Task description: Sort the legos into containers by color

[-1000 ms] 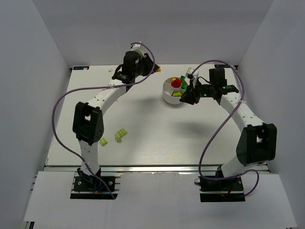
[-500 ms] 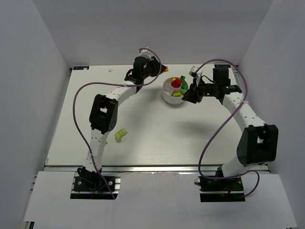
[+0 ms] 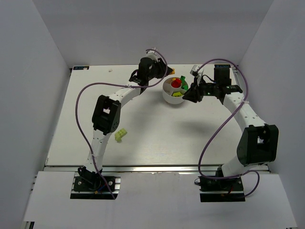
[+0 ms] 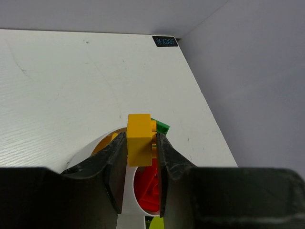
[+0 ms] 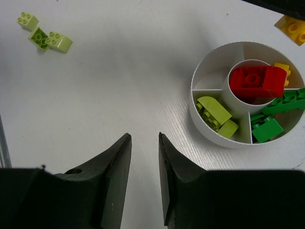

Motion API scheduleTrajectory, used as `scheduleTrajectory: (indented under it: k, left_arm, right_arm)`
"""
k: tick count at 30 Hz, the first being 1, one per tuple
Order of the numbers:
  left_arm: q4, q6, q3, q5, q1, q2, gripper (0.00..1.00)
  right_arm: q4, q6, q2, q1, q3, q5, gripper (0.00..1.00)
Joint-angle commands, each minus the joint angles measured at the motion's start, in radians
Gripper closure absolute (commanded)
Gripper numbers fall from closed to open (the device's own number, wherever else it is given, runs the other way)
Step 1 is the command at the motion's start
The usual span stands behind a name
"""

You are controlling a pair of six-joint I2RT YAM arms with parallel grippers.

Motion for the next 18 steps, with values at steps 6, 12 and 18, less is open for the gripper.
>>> scheduleTrajectory:
  k: [6,12,18]
  left_arm:
    - [-0.069,0.051,0.04,-0.012,-0.012,0.014,0.83]
    - [-0.101,0.073,0.046,-0.032,-0.017,0.02,0.81]
    - [-0.126,0.073,0.055,-0.038,-0.02,0.033,0.77]
  right_arm:
    - [0.024,0.0,-0.005,-0.004,0.007,-0.029,0.64]
    - [0.023,0.0,-0.006,-0.005,0.004,-0.034,0.64]
    - [0.023,-0.002,-0.008,-0.005,0.006,-0.035,0.64]
